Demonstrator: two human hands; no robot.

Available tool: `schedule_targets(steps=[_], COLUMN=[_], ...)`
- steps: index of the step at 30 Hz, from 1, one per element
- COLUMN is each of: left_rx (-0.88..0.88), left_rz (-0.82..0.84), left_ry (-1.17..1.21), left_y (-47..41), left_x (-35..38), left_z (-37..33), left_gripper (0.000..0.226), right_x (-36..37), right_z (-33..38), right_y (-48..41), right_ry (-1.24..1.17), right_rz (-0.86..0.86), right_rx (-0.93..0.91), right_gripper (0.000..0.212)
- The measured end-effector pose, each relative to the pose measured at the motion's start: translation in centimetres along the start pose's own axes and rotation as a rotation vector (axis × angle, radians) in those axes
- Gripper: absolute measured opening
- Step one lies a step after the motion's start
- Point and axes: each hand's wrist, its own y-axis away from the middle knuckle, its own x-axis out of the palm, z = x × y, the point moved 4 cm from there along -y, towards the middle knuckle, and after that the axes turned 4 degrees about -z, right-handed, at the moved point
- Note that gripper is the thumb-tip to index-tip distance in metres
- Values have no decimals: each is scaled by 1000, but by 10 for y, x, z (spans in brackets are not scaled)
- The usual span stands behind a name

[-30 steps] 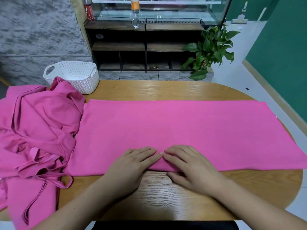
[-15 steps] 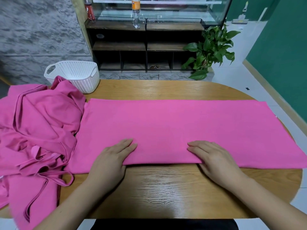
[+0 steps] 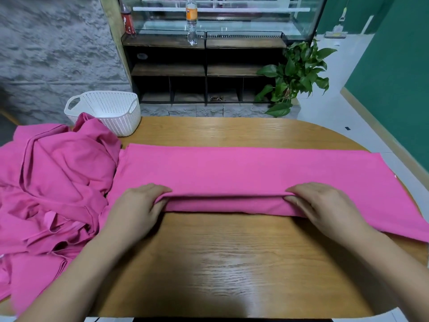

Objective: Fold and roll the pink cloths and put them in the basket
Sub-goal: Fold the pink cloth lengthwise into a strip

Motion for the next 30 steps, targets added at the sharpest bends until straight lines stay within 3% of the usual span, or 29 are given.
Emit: schedule_targets(steps=[7, 11, 16, 23, 30], left_rx=[-47, -68, -84, -96, -124], left_rz=[-111, -117, -49, -89, -121], left_ry=[-81, -104, -190, -76, -18], left_y=[-65, -110, -154, -151, -138], left_x=[-10, -7, 25, 60, 62], left_z=[25, 38, 61, 78, 76], left_gripper=[30, 27, 30, 23, 17], right_x=[-3, 7, 40, 89, 92], right_z=[-24, -36, -57, -77, -85], right_y=[-61, -103, -140, -139, -129], right_ry=[53, 43, 69, -13, -106], right_rz=[-139, -139, -134, -111, -146], right_rx=[56, 105, 169, 223, 235], right_gripper=[30, 20, 25, 26, 22])
